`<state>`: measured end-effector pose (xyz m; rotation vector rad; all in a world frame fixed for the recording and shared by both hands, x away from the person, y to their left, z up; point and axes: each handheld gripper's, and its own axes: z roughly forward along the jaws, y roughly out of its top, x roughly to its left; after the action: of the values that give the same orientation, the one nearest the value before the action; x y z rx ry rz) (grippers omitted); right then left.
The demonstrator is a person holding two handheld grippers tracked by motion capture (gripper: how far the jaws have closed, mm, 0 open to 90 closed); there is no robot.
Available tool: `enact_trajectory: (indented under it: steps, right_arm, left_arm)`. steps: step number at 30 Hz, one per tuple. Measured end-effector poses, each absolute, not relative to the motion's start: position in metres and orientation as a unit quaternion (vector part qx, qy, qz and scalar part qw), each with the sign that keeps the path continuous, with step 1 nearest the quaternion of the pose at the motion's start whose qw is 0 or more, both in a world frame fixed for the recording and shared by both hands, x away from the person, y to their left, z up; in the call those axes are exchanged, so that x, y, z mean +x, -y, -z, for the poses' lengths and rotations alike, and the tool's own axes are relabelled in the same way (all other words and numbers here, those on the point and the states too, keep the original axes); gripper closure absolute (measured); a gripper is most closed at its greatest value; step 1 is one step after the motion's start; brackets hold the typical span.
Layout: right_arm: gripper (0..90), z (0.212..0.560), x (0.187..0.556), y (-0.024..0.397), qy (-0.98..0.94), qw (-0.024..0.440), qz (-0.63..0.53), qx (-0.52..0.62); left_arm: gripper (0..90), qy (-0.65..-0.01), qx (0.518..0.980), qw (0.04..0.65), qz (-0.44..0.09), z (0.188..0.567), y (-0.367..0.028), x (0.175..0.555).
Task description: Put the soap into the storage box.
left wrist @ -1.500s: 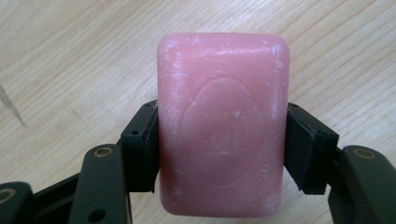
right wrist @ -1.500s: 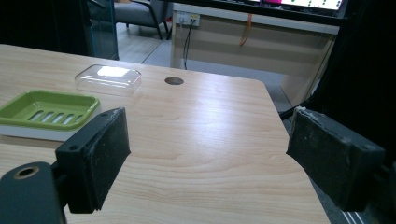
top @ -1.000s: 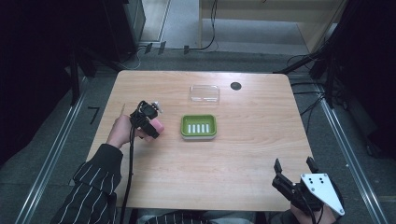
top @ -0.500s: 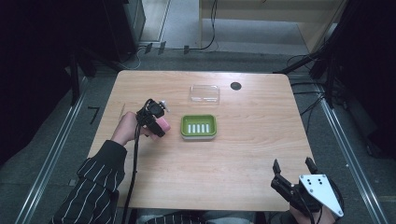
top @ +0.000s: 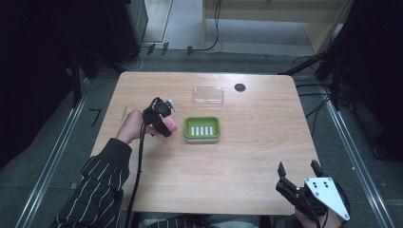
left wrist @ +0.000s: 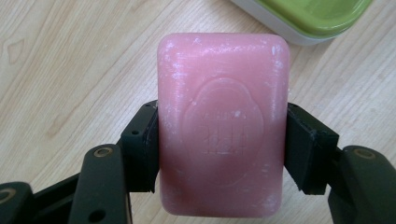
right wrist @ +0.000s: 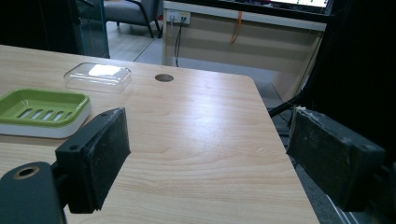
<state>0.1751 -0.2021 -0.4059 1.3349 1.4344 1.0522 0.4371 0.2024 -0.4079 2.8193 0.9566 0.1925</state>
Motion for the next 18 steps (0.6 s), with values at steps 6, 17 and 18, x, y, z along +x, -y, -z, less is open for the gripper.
enact_trajectory:
  steps: [6, 17, 18]
  right_arm:
    - [12.7, 0.406, 0.175, 0.202, -0.579, 0.443, -0.424, 0.538]
    - [12.7, 0.406, 0.176, 0.202, -0.579, 0.442, -0.424, 0.538]
    - [12.7, 0.406, 0.176, 0.202, -0.579, 0.442, -0.424, 0.538]
  left_arm:
    - [38.2, -0.312, 0.944, 0.087, -0.064, 0.402, -0.2, 0.442]
    - [38.2, -0.296, 0.949, 0.091, -0.061, 0.396, -0.188, 0.445]
    - [38.1, -0.292, 0.95, 0.091, -0.061, 0.395, -0.188, 0.446]
